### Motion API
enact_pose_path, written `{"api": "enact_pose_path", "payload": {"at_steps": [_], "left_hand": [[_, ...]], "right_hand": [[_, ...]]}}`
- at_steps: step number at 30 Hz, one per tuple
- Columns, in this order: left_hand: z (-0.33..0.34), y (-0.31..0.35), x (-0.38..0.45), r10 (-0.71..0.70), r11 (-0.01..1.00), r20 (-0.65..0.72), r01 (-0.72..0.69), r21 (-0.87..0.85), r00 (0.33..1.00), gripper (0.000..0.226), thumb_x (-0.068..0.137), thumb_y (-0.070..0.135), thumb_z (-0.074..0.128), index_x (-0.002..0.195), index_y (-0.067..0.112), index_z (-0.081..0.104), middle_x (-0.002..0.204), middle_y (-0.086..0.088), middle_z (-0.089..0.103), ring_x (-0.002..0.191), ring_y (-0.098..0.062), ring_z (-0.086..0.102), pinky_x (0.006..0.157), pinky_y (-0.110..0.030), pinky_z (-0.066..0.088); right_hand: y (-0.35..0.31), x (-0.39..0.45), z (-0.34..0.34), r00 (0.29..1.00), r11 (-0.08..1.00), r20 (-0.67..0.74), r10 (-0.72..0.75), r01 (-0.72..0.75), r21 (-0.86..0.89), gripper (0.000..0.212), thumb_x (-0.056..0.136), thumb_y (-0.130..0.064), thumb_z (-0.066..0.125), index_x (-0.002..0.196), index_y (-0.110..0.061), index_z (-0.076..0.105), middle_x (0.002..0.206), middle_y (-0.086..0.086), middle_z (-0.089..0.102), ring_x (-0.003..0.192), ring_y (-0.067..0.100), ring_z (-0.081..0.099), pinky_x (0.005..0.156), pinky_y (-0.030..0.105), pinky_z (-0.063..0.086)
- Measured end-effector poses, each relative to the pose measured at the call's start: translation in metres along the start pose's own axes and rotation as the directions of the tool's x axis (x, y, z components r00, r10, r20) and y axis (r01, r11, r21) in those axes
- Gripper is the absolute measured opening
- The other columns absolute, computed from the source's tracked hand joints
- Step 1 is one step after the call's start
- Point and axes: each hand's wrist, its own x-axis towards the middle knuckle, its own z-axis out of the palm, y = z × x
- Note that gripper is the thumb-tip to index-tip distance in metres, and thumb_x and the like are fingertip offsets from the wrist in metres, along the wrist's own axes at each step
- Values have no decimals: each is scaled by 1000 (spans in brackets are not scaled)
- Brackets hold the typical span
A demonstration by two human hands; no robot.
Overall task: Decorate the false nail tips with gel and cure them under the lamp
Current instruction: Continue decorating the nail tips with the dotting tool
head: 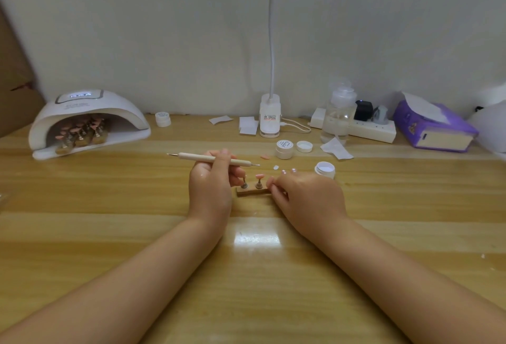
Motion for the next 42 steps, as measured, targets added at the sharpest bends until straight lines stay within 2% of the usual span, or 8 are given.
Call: {"api": "enact_pose_path", "payload": {"at_steps": [7, 10, 12, 14, 17, 27, 33, 42], "left_hand": [[0, 0, -2, 28, 999, 22, -29, 20, 999, 26, 98, 19, 47, 76, 11, 58, 53, 3, 61, 52, -9, 55, 55, -24, 48], [0, 1, -4, 99, 992, 73, -104, 67, 992, 25, 99, 18, 47, 77, 11, 56, 54, 4, 61, 54, -10, 55, 59, -30, 50], [0, 2, -7, 173, 976, 119, -187, 115, 978, 24, 98, 23, 48, 77, 13, 55, 55, 6, 62, 54, -8, 56, 58, -26, 51], [0, 4, -10, 232, 955, 158, -256, 151, 960, 23, 93, 31, 48, 78, 14, 55, 55, 7, 62, 54, -4, 58, 56, -19, 49], [1, 4, -12, 298, 923, 214, -338, 184, 930, 21, 91, 33, 45, 80, 18, 54, 58, 9, 64, 57, 0, 60, 57, -16, 48], [0, 4, -18, 355, 853, 308, -441, 278, 883, 18, 91, 27, 46, 79, 29, 58, 71, 2, 68, 65, -8, 64, 62, -25, 53], [2, 5, -21, 347, 847, 340, -448, 288, 874, 17, 91, 26, 47, 78, 27, 58, 71, 20, 67, 65, -2, 65, 62, -21, 54], [2, 4, -20, 351, 830, 333, -455, 323, 875, 18, 91, 28, 47, 79, 35, 58, 71, 4, 67, 65, -6, 65, 63, -28, 55]], "right_hand": [[4, -1, 8, 999, 999, 35, 7, -8, 39, 26, 90, -27, 57, 70, -15, 69, 63, 5, 65, 62, 29, 61, 48, 25, 27], [7, 0, 6, 994, 980, 62, 93, -103, 171, 24, 92, -33, 52, 84, -22, 72, 77, -1, 70, 75, 22, 63, 54, 29, 39], [9, -1, 3, 976, 900, 95, 197, -218, 376, 14, 87, -30, 60, 87, -27, 74, 79, -10, 71, 74, 10, 63, 63, 28, 47], [10, -2, 2, 959, 793, 115, 258, -278, 543, 8, 83, -27, 67, 80, -27, 74, 68, -17, 66, 64, 1, 59, 60, 19, 44], [11, -4, 1, 960, 728, 106, 259, -266, 632, 8, 81, -21, 71, 73, -23, 73, 59, -20, 60, 56, -1, 53, 55, 10, 37], [11, -3, 2, 972, 699, 111, 208, -228, 678, 9, 83, -13, 69, 80, -18, 76, 58, -19, 58, 56, -5, 52, 58, 7, 36], [10, -3, 1, 979, 735, 66, 195, -190, 650, 8, 83, -12, 69, 81, -15, 76, 60, -15, 60, 59, -6, 53, 59, 6, 36], [10, -4, 0, 981, 751, 48, 188, -175, 637, 9, 83, -12, 69, 83, -16, 77, 63, -14, 61, 61, -7, 54, 60, 5, 36]]}}
